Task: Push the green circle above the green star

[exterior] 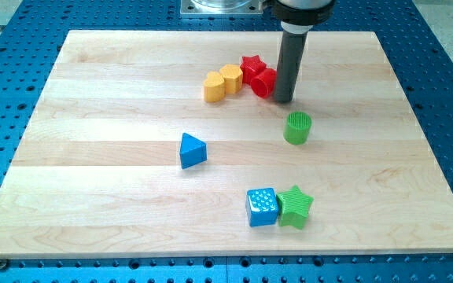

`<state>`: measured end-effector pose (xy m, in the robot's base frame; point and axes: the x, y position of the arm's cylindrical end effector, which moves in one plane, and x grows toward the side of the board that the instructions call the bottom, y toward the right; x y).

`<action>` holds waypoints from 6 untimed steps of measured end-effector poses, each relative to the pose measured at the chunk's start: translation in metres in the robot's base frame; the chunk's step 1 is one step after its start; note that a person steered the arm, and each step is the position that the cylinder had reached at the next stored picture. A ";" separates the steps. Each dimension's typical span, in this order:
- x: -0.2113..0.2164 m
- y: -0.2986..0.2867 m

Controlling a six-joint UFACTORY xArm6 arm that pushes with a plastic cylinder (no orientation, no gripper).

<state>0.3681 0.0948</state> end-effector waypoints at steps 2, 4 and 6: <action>0.047 0.016; 0.158 -0.067; 0.047 0.025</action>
